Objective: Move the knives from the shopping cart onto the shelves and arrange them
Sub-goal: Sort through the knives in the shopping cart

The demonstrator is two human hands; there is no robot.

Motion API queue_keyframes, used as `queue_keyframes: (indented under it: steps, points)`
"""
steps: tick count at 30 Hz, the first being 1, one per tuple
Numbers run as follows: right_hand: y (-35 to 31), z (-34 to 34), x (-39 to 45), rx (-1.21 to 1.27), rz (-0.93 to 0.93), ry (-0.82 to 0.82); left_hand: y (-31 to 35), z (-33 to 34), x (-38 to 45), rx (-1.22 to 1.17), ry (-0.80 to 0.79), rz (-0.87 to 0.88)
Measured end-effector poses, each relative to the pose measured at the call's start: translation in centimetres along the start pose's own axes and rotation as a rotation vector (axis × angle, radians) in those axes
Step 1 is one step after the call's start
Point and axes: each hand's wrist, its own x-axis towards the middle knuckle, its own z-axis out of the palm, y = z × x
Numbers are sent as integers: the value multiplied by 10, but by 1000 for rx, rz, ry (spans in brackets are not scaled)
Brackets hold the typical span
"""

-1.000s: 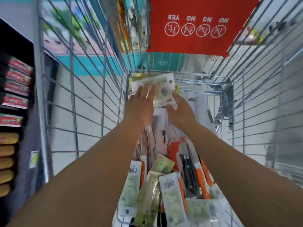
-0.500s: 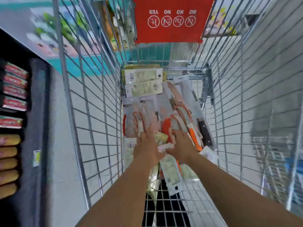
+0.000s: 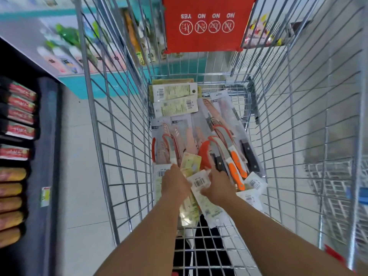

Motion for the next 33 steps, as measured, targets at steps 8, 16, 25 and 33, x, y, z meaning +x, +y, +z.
queue_keyframes:
  steps: [8, 16, 25, 33]
  points:
    - [10, -36, 3, 340, 90, 247, 5, 2, 4, -109, -30, 201]
    - [1, -30, 9, 382, 99, 282, 11, 9, 1, -24, -51, 164]
    - [-16, -35, 12, 533, 39, 37, 15, -9, 12, -349, -85, 135]
    - [-66, -89, 40, 668, -126, 301, 57, -72, 48, -601, 157, 108]
